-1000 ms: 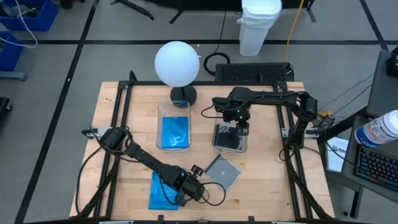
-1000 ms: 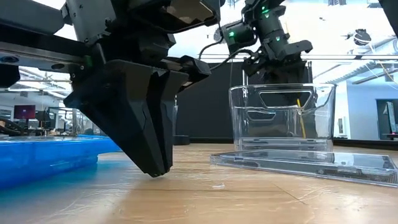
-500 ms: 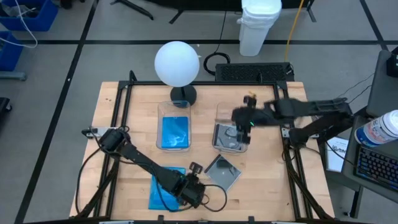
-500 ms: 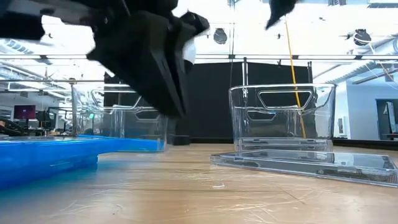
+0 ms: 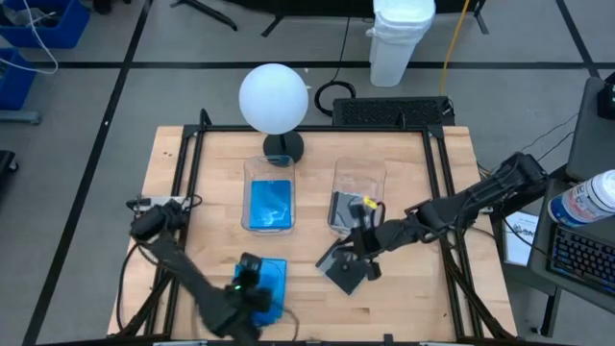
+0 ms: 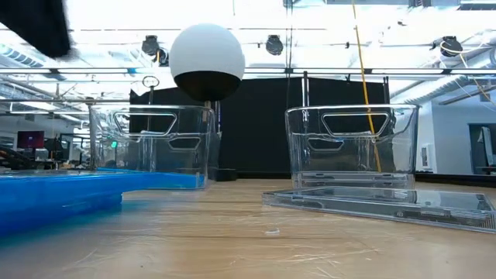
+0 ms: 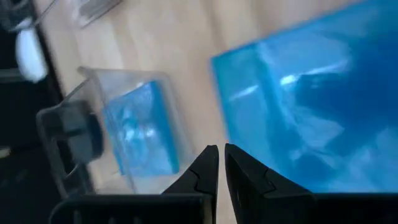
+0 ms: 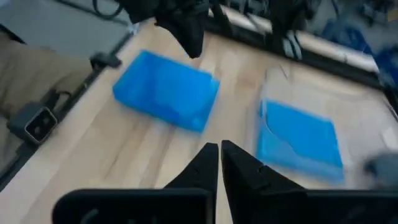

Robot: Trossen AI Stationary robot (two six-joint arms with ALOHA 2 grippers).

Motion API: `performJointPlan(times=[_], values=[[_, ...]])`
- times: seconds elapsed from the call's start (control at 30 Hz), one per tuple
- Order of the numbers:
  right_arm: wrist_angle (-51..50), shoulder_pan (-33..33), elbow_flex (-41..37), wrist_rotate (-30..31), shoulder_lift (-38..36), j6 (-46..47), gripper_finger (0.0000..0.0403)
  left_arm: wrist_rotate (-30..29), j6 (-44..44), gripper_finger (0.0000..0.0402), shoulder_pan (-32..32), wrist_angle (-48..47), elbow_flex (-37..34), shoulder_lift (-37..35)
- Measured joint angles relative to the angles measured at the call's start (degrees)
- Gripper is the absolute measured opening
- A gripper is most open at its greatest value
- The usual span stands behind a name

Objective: Pick & place jewel cases by type
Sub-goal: Put the blue CD case into the left transparent bin

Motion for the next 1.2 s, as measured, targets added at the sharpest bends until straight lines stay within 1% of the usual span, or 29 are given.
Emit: performJointPlan(times=[0.07, 0.13, 0.23, 0.3, 0.33, 0.4, 0.47, 0.57, 0.63, 0.67, 0.77, 0.8, 0.87, 0.9, 0.97, 1.03, 1.1, 1.2], values=[[7.1, -0.5, -3.1, -0.1, 0.0, -2.2, 0.002, 0.7, 2.6, 0.0037, -2.3, 1.9, -0.6, -2.8], [11.9, -1.3, -5.5, 0.1, 0.0, -3.0, 0.0021, -1.3, 3.9, 0.0037, -4.5, 3.2, -1.0, -6.2], [15.0, -2.3, -7.9, 0.1, 0.0, -2.8, 0.0022, -6.8, 3.9, 0.0037, -7.1, 4.9, -2.2, -12.8], [16.9, -2.5, -8.6, 0.1, 0.0, -1.6, 0.002, -7.5, 5.9, 0.0037, -8.7, 9.1, -4.4, -18.4], [18.1, -2.4, -8.6, 0.1, 0.3, -1.0, 0.0017, -6.6, 7.2, 0.0037, -9.4, 12.4, -6.3, -21.7], [20.5, -1.8, -8.4, 0.1, 1.4, -0.6, 0.001, -5.2, 10.0, 0.0037, -10.4, 19.6, -11.2, -28.2], [22.4, -0.6, -8.5, 0.1, 2.7, -2.0, 0.0003, -5.5, 10.2, 0.0037, -11.5, 26.4, -18.1, -35.3], [28.0, 0.6, -8.4, 0.1, 5.3, -3.3, 0.0003, -8.3, 5.2, 0.0037, -11.8, 34.4, -29.9, -44.4], [30.8, 1.4, -8.4, 0.0, 7.0, -3.0, 0.0003, -7.7, 1.8, 0.0037, -11.4, 39.2, -37.6, -48.9], [32.3, 1.6, -8.4, 0.0, 8.1, -2.5, 0.0002, -6.5, 1.4, 0.0037, -11.3, 42.0, -41.4, -50.6], [34.8, 2.6, -8.0, -0.1, 10.9, -0.4, 0.0002, -3.4, 4.4, 0.0037, -13.0, 54.4, -52.2, -53.6], [36.2, 2.9, -7.8, -0.4, 11.9, 0.7, 0.0003, -3.5, 5.7, 0.0037, -13.9, 58.8, -55.3, -54.2], [40.5, 3.3, -6.6, -3.4, 14.5, 3.7, 0.0003, -5.8, 8.3, 0.0037, -15.0, 68.6, -60.6, -54.5], [42.9, 3.4, -5.6, -5.9, 16.2, 4.6, 0.0003, -7.3, 8.9, 0.0037, -14.9, 72.3, -62.8, -54.5], [44.7, 3.9, -2.3, -9.8, 19.7, 4.9, 0.0003, -9.6, 8.7, 0.0037, -13.8, 77.4, -66.4, -54.2], [42.0, 4.3, 2.6, -10.5, 23.6, 4.7, 0.0004, -9.8, 7.1, 0.0037, -12.6, 80.2, -68.5, -54.1], [36.9, 4.3, 8.0, -10.3, 27.3, 4.6, 0.0004, -9.8, 5.9, 0.0037, -11.9, 82.2, -70.0, -54.2], [30.6, 3.4, 14.8, -10.0, 32.3, 4.3, 0.0004, -10.0, 7.3, 0.0037, -11.7, 83.3, -71.1, -54.2]])
